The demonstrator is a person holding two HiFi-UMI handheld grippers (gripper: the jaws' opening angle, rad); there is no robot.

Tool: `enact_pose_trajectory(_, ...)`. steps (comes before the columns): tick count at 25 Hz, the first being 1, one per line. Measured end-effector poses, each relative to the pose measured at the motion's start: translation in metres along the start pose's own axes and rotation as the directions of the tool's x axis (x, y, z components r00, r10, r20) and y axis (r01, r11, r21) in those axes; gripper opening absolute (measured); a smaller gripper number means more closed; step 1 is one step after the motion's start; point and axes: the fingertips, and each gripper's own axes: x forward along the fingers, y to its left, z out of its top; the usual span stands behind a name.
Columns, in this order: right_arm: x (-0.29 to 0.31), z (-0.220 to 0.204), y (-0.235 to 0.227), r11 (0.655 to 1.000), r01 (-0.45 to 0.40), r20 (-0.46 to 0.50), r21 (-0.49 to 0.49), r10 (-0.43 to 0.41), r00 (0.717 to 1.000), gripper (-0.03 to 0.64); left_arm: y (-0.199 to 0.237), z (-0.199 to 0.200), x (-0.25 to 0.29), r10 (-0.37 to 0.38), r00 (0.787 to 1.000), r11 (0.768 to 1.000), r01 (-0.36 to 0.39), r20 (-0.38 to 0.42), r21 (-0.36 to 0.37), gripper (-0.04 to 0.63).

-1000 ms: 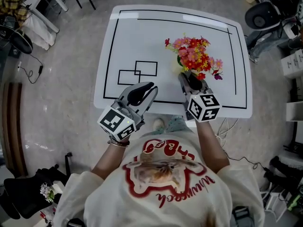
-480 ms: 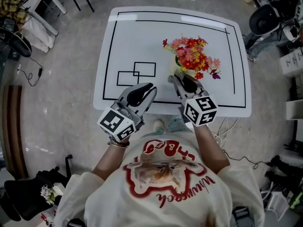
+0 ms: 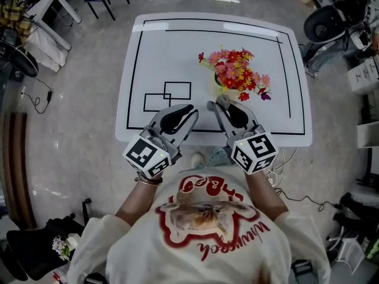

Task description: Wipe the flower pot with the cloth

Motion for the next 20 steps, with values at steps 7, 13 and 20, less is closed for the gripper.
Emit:
enact_pose_trajectory(7,-0.018,0.038,0.018,0.996,-0.026,0.074,-0.081,0.032,0.997,0.058,-0.006,0.019,0.012,-0.036,0.999,0.998,0.035,0.016,0.044,0.061)
enact_pose_trajectory(13,-0.030,0.058,0.016,0.993,-0.020,0.120,-0.112,0.034,0.992,0.060,-0.012,0.025,0.023,-0.064,0.998,0.996,0.062,0.027,0.056,0.061)
enact_pose_trajectory(20,-0.045,0.072,0.005,0.994,0.005,0.119,-0.108,0.008,0.993,0.060,-0.032,0.041,0.041,-0.123,0.992,0.991,0.122,0.022,0.047,0.061)
